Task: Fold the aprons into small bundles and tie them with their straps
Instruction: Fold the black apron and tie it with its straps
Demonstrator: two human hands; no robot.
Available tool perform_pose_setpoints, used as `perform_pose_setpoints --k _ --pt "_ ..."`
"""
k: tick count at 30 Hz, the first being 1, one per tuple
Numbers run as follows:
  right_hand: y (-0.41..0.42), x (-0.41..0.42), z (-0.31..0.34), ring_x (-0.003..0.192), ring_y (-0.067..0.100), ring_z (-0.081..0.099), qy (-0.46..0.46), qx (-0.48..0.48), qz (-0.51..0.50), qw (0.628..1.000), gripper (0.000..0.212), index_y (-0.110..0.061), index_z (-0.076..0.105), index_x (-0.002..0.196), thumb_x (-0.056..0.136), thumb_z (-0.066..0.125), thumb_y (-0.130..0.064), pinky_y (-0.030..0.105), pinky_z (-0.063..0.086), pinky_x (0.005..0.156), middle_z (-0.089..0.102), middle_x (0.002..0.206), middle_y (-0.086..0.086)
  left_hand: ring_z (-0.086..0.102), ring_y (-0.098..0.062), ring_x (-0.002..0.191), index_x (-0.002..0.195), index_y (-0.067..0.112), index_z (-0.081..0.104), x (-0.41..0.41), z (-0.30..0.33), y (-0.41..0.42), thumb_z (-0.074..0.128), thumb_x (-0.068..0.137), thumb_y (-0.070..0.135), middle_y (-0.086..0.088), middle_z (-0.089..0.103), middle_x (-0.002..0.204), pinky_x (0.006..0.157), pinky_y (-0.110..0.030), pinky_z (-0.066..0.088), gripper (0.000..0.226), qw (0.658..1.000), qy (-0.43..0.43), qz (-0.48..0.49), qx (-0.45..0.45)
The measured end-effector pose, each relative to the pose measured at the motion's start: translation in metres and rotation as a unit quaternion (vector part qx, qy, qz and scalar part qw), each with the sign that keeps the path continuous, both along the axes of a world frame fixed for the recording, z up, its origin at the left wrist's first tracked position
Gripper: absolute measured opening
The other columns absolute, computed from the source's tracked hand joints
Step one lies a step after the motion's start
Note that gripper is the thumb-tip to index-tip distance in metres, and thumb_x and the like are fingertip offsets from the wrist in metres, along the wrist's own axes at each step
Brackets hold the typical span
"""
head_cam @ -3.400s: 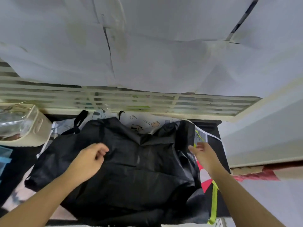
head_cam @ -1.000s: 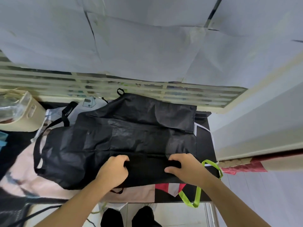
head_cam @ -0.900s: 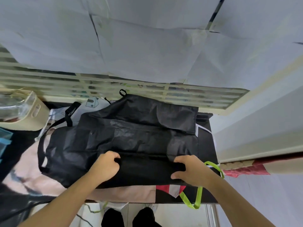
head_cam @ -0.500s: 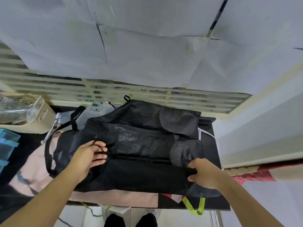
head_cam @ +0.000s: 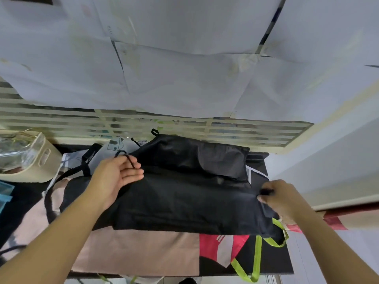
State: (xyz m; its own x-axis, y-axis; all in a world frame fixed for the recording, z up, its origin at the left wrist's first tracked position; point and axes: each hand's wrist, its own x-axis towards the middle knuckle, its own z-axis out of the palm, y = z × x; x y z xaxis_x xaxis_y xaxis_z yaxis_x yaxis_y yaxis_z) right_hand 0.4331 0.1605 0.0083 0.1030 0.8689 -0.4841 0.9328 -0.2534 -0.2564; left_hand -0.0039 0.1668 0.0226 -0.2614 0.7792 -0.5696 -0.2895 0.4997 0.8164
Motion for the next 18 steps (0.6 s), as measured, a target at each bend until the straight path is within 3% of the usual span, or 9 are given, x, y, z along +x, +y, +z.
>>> perform_pose_setpoints --k 4,8,13,15,16,18 --pt "0.035 0.002 0.012 0.07 0.015 0.062 0.054 0.074 -0.067 0.994 0.026 -0.026 0.066 0.069 0.09 0.076 -0.015 0.025 0.041 0.06 0.067 0.066 -0.005 0.074 -0.029 0.082 0.095 0.002 0.067 0.007 0.018 0.044 0.042 0.11 0.014 -0.011 0.072 0.082 0.079 -0.038 0.065 0.031 0.998 0.021 -0.011 0.054" --pt "0.069 -0.001 0.011 0.076 0.025 0.065 0.057 0.104 -0.1 0.988 0.015 -0.019 0.071 0.077 0.09 0.075 -0.016 0.03 0.046 0.067 0.07 0.072 0.0 0.074 -0.023 0.08 0.095 0.005 0.067 0.017 0.022 0.082 0.043 0.111 0.015 -0.009 0.071 0.084 0.08 -0.035 0.064 0.03 0.994 0.056 -0.026 0.089" --pt "0.094 -0.011 -0.005 0.076 0.025 0.064 0.079 0.193 -0.12 0.971 0.02 -0.02 0.066 0.074 0.094 0.068 -0.019 0.027 0.041 0.064 0.067 0.07 -0.002 0.073 -0.027 0.102 0.101 0.007 0.067 0.025 -0.004 0.104 0.043 0.111 0.013 -0.01 0.071 0.097 0.093 -0.034 0.06 0.026 0.989 0.119 -0.036 0.086" --pt "0.095 -0.018 -0.018 0.087 0.02 0.064 0.12 0.245 -0.149 0.951 0.009 -0.018 0.074 0.098 0.098 0.065 -0.021 0.028 0.048 0.078 0.071 0.089 -0.003 0.07 -0.025 0.114 0.112 0.011 0.066 0.022 -0.024 0.101 0.046 0.11 0.012 -0.005 0.071 0.106 0.101 -0.036 0.056 0.02 0.989 0.131 -0.032 0.068" --pt "0.094 -0.021 -0.026 0.096 0.018 0.064 0.139 0.247 -0.172 0.943 0.02 -0.018 0.07 0.118 0.1 0.065 -0.024 0.031 0.051 0.089 0.07 0.104 -0.002 0.067 -0.023 0.119 0.118 0.015 0.065 0.019 -0.034 0.097 0.049 0.108 0.013 -0.002 0.07 0.113 0.106 -0.037 0.053 0.019 0.988 0.136 -0.036 0.059" --pt "0.087 -0.02 -0.043 0.116 0.022 0.06 0.164 0.177 -0.266 0.933 0.056 -0.018 0.045 0.149 0.1 0.066 -0.037 0.041 0.051 0.098 0.059 0.136 0.006 0.062 -0.016 0.125 0.131 0.027 0.061 0.009 -0.052 0.086 0.061 0.103 0.018 0.003 0.066 0.128 0.113 -0.042 0.048 0.03 0.983 0.165 -0.058 0.056"
